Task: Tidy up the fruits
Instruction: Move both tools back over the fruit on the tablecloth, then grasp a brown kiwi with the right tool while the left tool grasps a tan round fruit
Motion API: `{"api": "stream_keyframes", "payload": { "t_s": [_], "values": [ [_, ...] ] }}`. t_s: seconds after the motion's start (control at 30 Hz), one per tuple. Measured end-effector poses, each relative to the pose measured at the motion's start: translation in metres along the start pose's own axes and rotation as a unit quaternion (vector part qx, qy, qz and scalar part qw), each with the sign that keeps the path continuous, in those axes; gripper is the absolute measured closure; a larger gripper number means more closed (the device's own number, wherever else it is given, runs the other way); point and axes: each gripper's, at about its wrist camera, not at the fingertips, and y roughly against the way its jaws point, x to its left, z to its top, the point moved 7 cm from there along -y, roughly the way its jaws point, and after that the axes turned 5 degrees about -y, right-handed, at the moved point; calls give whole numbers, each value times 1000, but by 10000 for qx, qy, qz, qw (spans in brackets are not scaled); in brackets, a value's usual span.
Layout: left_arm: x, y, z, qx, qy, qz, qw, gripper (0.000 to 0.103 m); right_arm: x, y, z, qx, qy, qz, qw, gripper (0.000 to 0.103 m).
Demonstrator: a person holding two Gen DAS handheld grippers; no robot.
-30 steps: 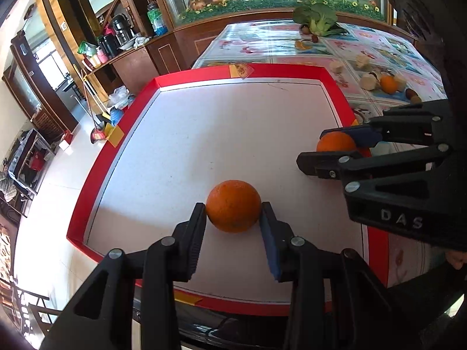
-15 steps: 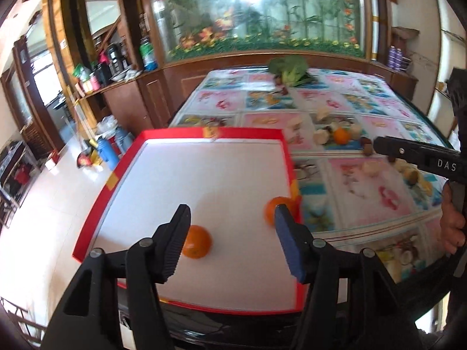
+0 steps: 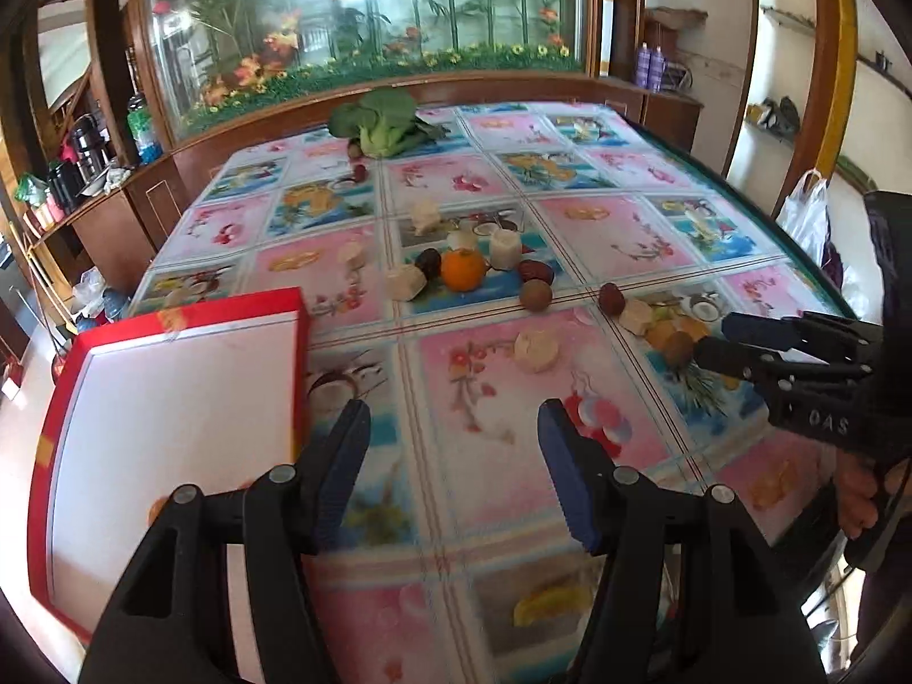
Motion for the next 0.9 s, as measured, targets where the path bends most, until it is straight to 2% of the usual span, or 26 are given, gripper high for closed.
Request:
{"api": "stream_keyframes", "payload": {
  "t_s": [0.2, 0.33, 0.4, 0.53, 0.67, 0.73, 0.8, 0.83, 0.9],
  "values": [
    [-13, -46, 26, 436, -179, -567, 9973, 41, -19, -26, -5, 567, 45, 29, 9984, 59],
    [3, -63, 41, 830, -192, -893, 9924, 41, -17, -35, 1, 944, 306, 204, 9949, 59],
    [16, -71, 49, 947, -189, -917, 9911, 41, -18, -37, 2, 1191, 439, 374, 9912, 59],
    [24, -90, 42, 1253, -332, -859, 9878, 41, -14, -36, -2, 1403, 958, 440, 9845, 58],
    [15, -96, 30, 1601, -303, -1263, 9785, 41, -22, -35, 1, 1623, 512, 574, 9837, 61],
    [10, -92, 29, 1600, -430, -1269, 9780, 41, -26, -35, 4, 1716, 381, 455, 9834, 72],
    [8, -89, 30, 1495, -674, -1191, 9793, 41, -26, -35, 5, 1863, 367, 314, 9813, 73],
    [8, -89, 30, 1562, -713, -1158, 9783, 41, -25, -35, 6, 1916, 357, 308, 9803, 73],
    [12, -86, 33, 1531, -502, -1242, 9791, 41, -16, -32, 8, 2007, 450, 325, 9781, 73]
  ]
}}
